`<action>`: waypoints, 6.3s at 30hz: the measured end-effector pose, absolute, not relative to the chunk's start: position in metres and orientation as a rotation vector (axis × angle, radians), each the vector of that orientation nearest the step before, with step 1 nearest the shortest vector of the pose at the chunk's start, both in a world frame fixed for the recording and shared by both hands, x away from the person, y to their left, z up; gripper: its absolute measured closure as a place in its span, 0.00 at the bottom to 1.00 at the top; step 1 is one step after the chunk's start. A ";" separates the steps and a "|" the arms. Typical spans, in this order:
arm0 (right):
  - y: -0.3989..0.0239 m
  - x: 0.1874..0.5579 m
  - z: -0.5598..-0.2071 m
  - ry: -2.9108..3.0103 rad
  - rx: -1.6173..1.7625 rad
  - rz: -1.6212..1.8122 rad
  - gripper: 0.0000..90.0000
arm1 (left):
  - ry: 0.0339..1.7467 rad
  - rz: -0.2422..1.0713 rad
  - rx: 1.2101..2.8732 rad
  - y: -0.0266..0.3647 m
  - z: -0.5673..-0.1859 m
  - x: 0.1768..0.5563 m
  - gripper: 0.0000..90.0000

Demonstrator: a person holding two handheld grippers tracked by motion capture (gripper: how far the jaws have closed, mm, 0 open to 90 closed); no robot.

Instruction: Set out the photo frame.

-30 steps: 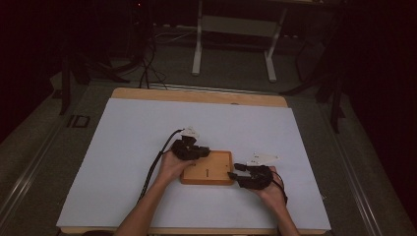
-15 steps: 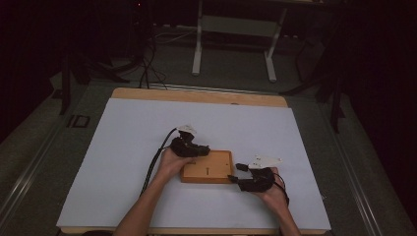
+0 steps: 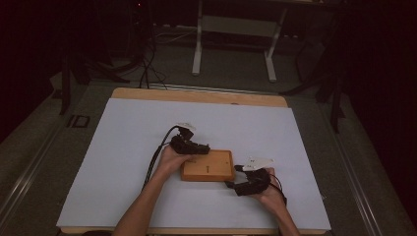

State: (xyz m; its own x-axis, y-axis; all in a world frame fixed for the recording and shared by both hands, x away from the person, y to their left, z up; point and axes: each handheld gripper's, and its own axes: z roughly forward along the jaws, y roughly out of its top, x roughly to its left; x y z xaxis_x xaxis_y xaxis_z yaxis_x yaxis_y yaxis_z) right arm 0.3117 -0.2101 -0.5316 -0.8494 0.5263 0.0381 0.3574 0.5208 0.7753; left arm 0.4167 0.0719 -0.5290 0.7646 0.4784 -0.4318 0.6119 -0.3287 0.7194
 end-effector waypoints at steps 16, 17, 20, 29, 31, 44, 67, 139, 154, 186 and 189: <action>-0.198 0.311 -0.542 2.462 0.691 1.116 0.29 | 0.842 -0.213 2.000 0.072 -0.527 0.422 0.93; -0.198 0.311 -0.542 2.459 0.692 1.119 0.30 | 0.848 -0.206 2.002 0.071 -0.527 0.422 0.93; -0.200 0.310 -0.542 2.445 0.685 1.134 0.34 | 0.852 -0.199 2.012 0.070 -0.525 0.421 0.94; -0.201 0.304 -0.531 2.376 0.655 1.191 0.33 | 0.837 -0.221 2.015 0.070 -0.521 0.418 0.95; -0.201 0.304 -0.531 2.374 0.649 1.189 0.31 | 0.829 -0.225 2.039 0.067 -0.521 0.417 0.95; -0.201 0.302 -0.527 2.343 0.596 1.188 0.29 | 0.801 -0.309 2.043 0.066 -0.523 0.413 0.95; -0.199 0.303 -0.522 2.334 0.585 1.261 0.39 | 0.763 -0.300 2.015 0.075 -0.521 0.405 0.70; -0.203 0.311 -0.518 2.328 0.636 1.302 0.44 | 0.685 0.347 2.028 0.144 -0.516 0.297 0.46; -0.203 0.313 -0.517 2.329 0.645 1.319 0.45 | 0.617 0.449 2.080 0.110 -0.521 0.305 0.44; -0.207 0.320 -0.512 2.368 0.640 1.409 0.52 | 0.555 0.532 2.081 0.100 -0.514 0.307 0.60; -0.209 0.321 -0.511 2.368 0.651 1.426 0.52 | 0.550 0.531 2.086 0.100 -0.513 0.307 0.61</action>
State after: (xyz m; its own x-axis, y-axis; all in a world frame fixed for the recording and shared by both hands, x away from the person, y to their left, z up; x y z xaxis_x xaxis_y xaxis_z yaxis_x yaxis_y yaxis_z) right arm 0.3210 -0.2090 -0.5111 -0.8520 0.5230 -0.0228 0.2245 0.4045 0.8866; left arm 0.3073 0.0997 -0.5134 0.8099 0.5634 0.1630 0.1833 -0.5072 0.8421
